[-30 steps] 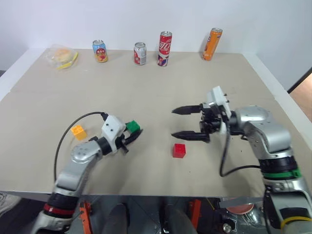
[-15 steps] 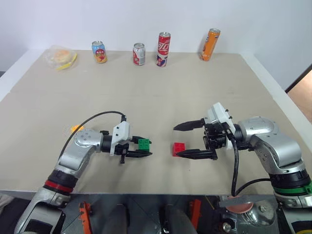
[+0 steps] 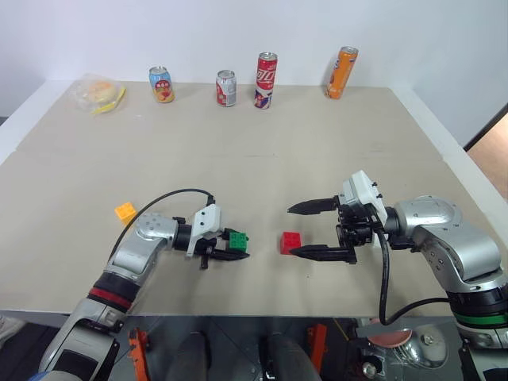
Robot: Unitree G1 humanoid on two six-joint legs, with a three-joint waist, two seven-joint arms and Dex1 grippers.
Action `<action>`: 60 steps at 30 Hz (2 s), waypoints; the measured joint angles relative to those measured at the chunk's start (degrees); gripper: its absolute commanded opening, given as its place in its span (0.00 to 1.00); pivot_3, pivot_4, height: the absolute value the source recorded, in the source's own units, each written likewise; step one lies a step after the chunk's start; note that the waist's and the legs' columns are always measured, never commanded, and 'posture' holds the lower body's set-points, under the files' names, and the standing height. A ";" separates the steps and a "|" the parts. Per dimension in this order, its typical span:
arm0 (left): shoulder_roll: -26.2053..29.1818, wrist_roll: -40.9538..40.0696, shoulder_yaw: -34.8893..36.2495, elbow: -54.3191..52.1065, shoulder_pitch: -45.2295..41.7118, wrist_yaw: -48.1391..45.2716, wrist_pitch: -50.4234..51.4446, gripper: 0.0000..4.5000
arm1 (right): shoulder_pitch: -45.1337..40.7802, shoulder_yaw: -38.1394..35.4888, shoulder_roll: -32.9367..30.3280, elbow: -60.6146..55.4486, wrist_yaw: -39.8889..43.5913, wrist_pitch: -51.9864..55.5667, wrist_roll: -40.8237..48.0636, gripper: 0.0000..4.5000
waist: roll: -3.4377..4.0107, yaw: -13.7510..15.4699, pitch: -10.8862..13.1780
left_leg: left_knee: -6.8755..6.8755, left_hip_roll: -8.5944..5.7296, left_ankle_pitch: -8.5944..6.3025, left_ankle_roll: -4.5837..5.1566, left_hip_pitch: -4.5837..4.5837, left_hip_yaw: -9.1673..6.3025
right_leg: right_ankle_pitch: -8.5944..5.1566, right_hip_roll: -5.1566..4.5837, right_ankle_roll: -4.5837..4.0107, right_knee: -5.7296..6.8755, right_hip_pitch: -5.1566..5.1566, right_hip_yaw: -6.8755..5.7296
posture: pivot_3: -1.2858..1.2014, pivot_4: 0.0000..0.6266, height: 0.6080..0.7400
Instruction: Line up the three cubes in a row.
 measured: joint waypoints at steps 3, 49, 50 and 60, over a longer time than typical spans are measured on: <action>-0.08 0.34 0.00 0.00 0.00 0.42 0.04 0.31 | -0.01 0.00 0.00 0.01 -0.11 -0.26 0.00 1.00 | 0.00 0.00 0.00 | -0.03 0.01 0.00 0.00 0.00 -0.01 | 0.00 0.02 0.00 0.00 -0.01 0.00 | 0.52 0.24 1.00; -29.12 19.75 27.50 -49.42 17.81 90.87 35.57 0.99 | -20.80 5.36 17.87 22.88 0.97 -9.60 -3.84 1.00 | -0.07 0.02 -0.03 | 0.23 -0.06 0.07 0.06 0.18 -0.08 | 0.24 0.10 0.18 0.01 0.32 0.15 | 0.52 0.24 1.00; -29.81 20.43 27.88 -48.74 18.00 92.16 35.74 0.99 | -21.39 5.57 18.16 23.83 1.55 -10.15 -4.27 1.00 | -0.07 0.00 -0.03 | 0.21 -0.06 0.07 0.06 0.18 -0.08 | 0.24 0.11 0.18 0.01 0.30 0.14 | 0.52 0.24 1.00; -30.42 17.99 30.12 -38.14 19.13 94.35 29.23 0.99 | -22.81 6.43 20.00 26.66 3.91 -11.84 -5.90 1.00 | -0.06 0.01 -0.03 | 0.10 -0.05 0.06 0.04 0.16 -0.10 | 0.25 0.12 0.20 0.02 0.24 0.12 | 0.52 0.24 1.00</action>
